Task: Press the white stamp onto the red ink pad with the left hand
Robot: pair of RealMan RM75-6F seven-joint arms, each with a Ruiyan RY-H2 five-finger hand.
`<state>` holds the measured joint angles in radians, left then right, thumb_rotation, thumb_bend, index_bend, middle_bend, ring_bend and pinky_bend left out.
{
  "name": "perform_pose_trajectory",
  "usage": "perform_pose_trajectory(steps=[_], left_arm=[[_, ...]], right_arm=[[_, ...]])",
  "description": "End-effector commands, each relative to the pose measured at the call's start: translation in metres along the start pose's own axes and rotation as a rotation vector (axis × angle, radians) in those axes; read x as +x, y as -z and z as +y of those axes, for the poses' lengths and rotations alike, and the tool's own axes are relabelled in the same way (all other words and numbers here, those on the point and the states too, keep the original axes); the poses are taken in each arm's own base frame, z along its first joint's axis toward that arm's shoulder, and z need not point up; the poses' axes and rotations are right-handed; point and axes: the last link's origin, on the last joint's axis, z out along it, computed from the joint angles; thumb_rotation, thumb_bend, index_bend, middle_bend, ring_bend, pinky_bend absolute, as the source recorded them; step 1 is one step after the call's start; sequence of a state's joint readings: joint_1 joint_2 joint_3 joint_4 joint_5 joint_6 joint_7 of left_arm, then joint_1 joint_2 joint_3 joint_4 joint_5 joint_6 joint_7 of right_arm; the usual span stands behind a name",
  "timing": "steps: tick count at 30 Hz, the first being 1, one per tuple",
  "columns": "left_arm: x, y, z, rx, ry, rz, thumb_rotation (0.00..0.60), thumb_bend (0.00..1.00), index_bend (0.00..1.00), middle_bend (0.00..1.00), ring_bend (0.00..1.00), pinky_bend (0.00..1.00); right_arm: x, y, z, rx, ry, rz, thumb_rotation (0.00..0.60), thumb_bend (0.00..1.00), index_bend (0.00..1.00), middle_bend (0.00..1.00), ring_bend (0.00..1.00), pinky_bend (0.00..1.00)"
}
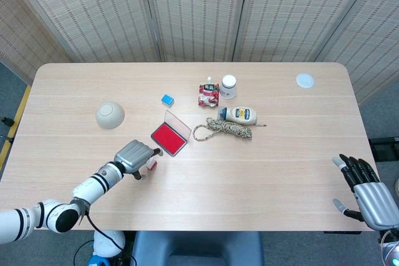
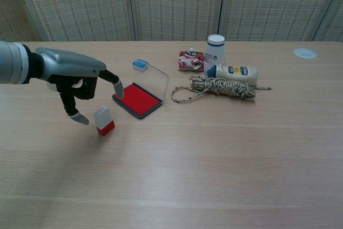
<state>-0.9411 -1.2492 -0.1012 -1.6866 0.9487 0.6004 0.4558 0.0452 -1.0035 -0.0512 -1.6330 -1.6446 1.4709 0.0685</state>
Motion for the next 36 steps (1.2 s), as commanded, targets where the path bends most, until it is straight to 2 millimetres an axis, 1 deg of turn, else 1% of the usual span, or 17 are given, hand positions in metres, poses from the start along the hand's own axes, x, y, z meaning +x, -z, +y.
perform_pose_trajectory(steps=[1,9,18,24,30,36], left_arm=[[-0.003,-0.008,-0.002,0.006,0.006,-0.014,0.6,0.24,0.28,1.0,0.8,0.52],[-0.009,-0.02,-0.007,0.015,0.016,-0.036,0.6,0.24,0.3,1.0,0.81,0.52],[-0.014,-0.03,-0.011,0.021,0.037,-0.048,0.6,0.24,0.36,1.0,0.81,0.52],[-0.016,-0.034,-0.016,0.028,0.042,-0.05,0.6,0.24,0.38,1.0,0.82,0.52],[-0.018,-0.036,-0.018,0.027,0.043,-0.05,0.6,0.24,0.41,1.0,0.82,0.52],[-0.018,-0.037,-0.018,0.024,0.031,-0.04,0.6,0.24,0.41,1.0,0.82,0.52]], right_arm=[[0.001,0.001,0.0,-0.004,0.0,0.006,0.6,0.27,0.0,0.0,0.0,0.0],[0.001,0.0,0.003,-0.018,0.002,0.008,0.6,0.27,0.0,0.0,0.0,0.0],[0.001,0.0,0.003,-0.021,0.004,0.012,0.6,0.27,0.0,0.0,0.0,0.0],[0.002,0.001,0.003,-0.024,0.005,0.022,0.6,0.27,0.0,0.0,0.0,0.0],[0.002,0.001,0.003,-0.026,0.006,0.025,0.6,0.27,0.0,0.0,0.0,0.0],[0.001,0.0,0.002,-0.023,0.01,0.021,0.6,0.27,0.0,0.0,0.0,0.0]])
